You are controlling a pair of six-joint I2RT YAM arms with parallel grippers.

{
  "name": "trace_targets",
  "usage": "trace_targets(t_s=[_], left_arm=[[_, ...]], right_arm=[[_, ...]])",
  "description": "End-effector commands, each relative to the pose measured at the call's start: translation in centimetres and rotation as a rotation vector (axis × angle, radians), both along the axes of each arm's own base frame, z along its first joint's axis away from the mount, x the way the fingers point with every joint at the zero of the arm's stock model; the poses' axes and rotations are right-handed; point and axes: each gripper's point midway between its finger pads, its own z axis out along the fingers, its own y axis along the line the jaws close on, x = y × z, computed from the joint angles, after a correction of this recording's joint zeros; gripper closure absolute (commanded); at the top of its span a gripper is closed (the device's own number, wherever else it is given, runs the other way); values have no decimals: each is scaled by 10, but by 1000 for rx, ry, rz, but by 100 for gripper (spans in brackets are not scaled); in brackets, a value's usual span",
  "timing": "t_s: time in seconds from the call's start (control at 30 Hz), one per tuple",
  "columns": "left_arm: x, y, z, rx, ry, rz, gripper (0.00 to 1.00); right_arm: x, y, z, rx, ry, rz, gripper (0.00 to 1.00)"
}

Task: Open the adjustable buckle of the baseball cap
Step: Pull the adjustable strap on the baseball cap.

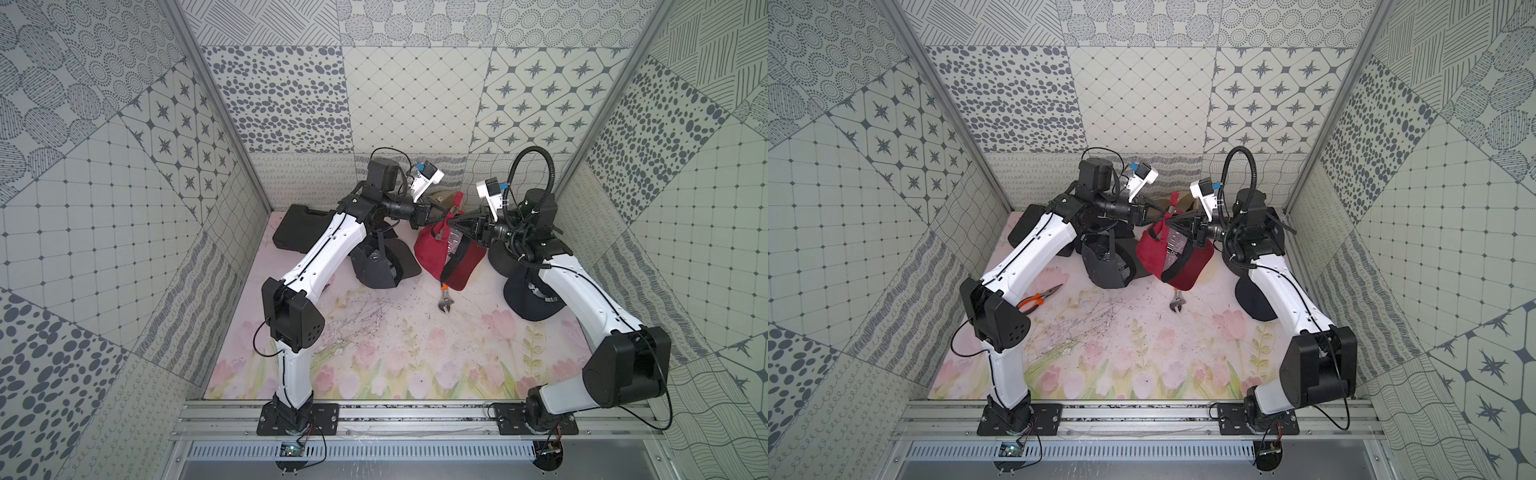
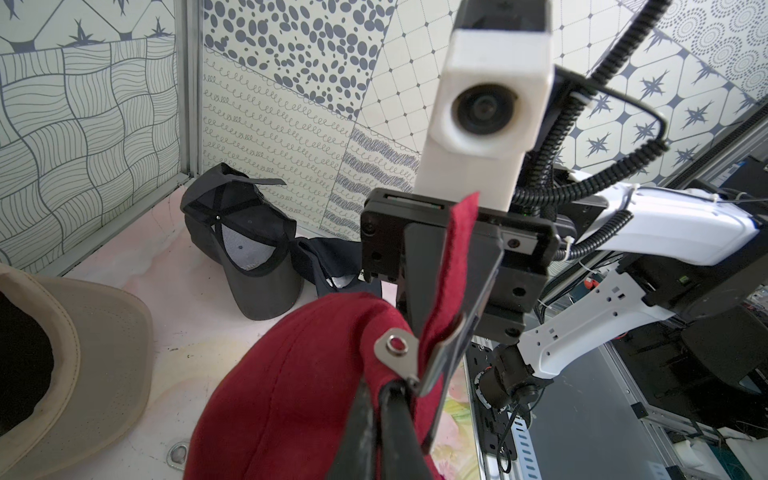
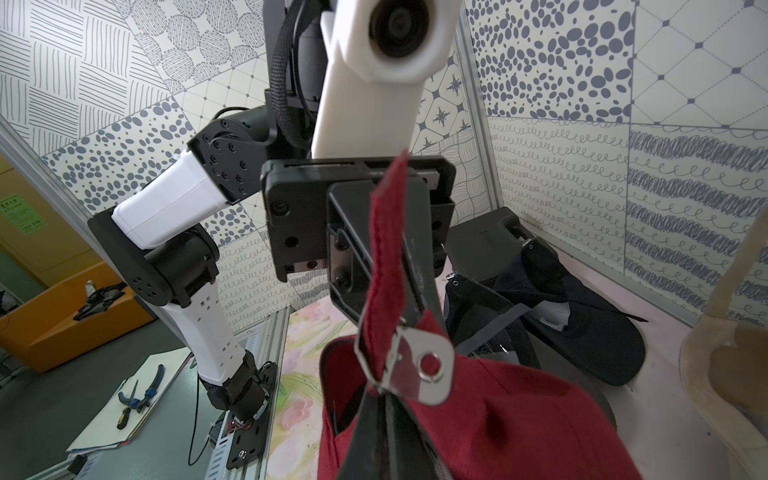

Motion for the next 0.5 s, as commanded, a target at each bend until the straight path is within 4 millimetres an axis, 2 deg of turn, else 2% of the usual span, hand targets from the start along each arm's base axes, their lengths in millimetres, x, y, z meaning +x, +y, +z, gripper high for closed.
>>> trace_targets(t_s=[0.0, 0.47], left_arm=[[-10, 3, 32, -90, -75, -42, 100], [-1, 5, 34, -118, -49, -24, 100]], right_arm=[[3, 2, -4, -3, -6, -18, 100], [10, 2, -24, -43, 47, -51, 100]])
